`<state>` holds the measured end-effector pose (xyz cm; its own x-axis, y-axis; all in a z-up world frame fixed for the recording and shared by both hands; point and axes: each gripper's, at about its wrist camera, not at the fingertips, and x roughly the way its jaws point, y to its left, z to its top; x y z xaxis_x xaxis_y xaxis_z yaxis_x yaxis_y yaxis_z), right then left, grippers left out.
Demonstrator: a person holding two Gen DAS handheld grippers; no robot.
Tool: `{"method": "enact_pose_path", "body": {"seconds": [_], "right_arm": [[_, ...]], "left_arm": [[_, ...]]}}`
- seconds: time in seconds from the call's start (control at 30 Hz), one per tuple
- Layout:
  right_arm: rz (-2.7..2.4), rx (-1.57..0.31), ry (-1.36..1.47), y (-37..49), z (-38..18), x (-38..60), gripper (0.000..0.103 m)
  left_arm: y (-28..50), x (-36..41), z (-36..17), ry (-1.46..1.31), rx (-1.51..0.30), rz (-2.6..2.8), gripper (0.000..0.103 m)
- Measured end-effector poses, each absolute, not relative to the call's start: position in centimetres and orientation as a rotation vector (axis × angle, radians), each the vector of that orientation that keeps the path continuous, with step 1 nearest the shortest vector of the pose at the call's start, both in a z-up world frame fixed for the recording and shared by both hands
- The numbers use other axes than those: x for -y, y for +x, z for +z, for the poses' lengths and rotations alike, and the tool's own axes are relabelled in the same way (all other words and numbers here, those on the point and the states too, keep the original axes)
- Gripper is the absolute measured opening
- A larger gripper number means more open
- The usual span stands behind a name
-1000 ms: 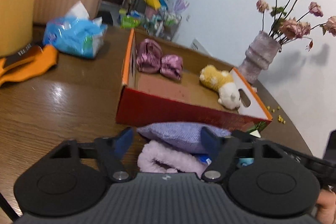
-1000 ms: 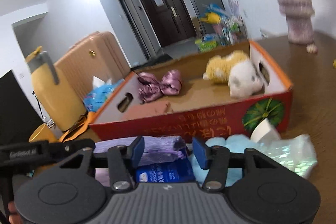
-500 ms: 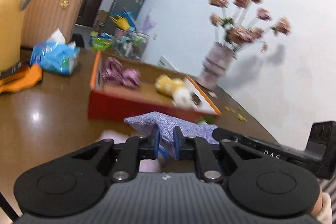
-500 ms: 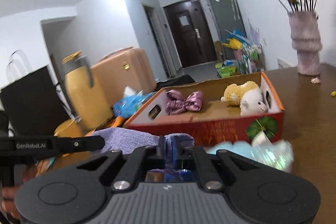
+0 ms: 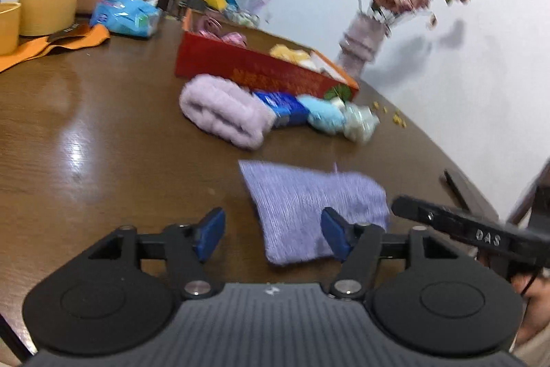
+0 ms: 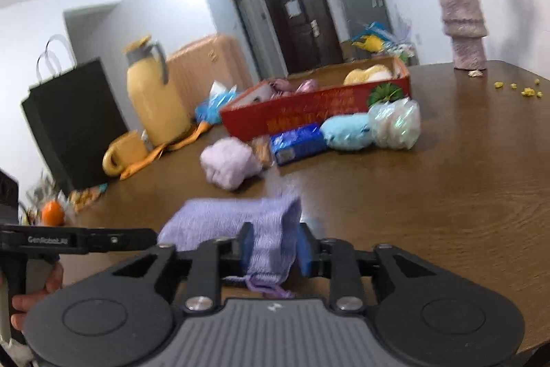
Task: Organize soft objects
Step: 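Close the right tool on the lavender knit cloth while the left tool grasps it too, then carry the lavender cloth into the box and open both tools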
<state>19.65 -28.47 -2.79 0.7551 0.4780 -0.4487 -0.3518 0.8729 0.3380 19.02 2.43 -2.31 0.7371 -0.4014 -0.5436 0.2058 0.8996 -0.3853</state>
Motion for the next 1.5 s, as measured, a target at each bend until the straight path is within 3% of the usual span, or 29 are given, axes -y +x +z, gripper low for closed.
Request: {"method": "enact_pose_path", "body": {"seconds": [0.1,0.17,0.23,0.3,0.33,0.4,0.47,0.63,0.7,0.93,1.17,1.33,1.5], "right_arm": [[0.45,-0.541,0.272,21.1,-3.0,28.4,0.046],[0.436,-0.555,0.305,22.3,-3.6,28.1,0.048],[0.439,-0.565,0.337,23.4,-4.2,27.7,0.048],[0.448,-0.581,0.35,24.4,-4.7,27.1,0.047],[0.45,-0.588,0.346,24.6,-4.9,26.8,0.046],[0.452,-0.601,0.321,24.7,-5.4,26.3,0.032],[0.421,-0.615,0.28,24.5,-5.8,25.7,0.024],[0.414,-0.585,0.228,23.5,-6.0,25.1,0.018],[0.41,-0.588,0.234,23.6,-5.9,25.4,0.008],[0.444,-0.467,0.282,25.8,-1.3,27.0,0.005],[0.402,-0.342,0.116,37.0,6.0,27.0,0.005],[0.334,-0.459,0.064,47.4,5.8,26.7,0.005],[0.279,-0.603,-0.052,52.9,2.6,25.2,0.004]], "left_arm": [[20.1,-2.4,-2.4,-0.335,-0.666,-0.325,0.065],[21.0,-1.9,-2.8,-0.34,-0.681,-0.317,0.063],[21.7,-1.5,-3.2,-0.345,-0.689,-0.329,0.054],[22.1,-1.2,-3.8,-0.345,-0.711,-0.351,0.035],[22.2,-1.2,-4.0,-0.348,-0.718,-0.356,0.032],[22.2,-1.2,-4.3,-0.35,-0.721,-0.362,0.02],[22.0,-1.4,-4.3,-0.356,-0.711,-0.384,0.017],[21.5,-0.6,-4.1,-0.31,-0.685,-0.408,0.01],[21.6,-0.5,-3.7,-0.304,-0.677,-0.419,0.008],[24.7,-0.2,1.6,-0.286,-0.515,-0.519,0.007],[38.7,2.1,7.2,-0.278,-0.503,-0.509,0.007],[48.4,4.5,4.9,-0.262,-0.626,-0.453,0.008],[53.3,6.2,0.3,-0.185,-0.779,-0.372,0.009]]}}
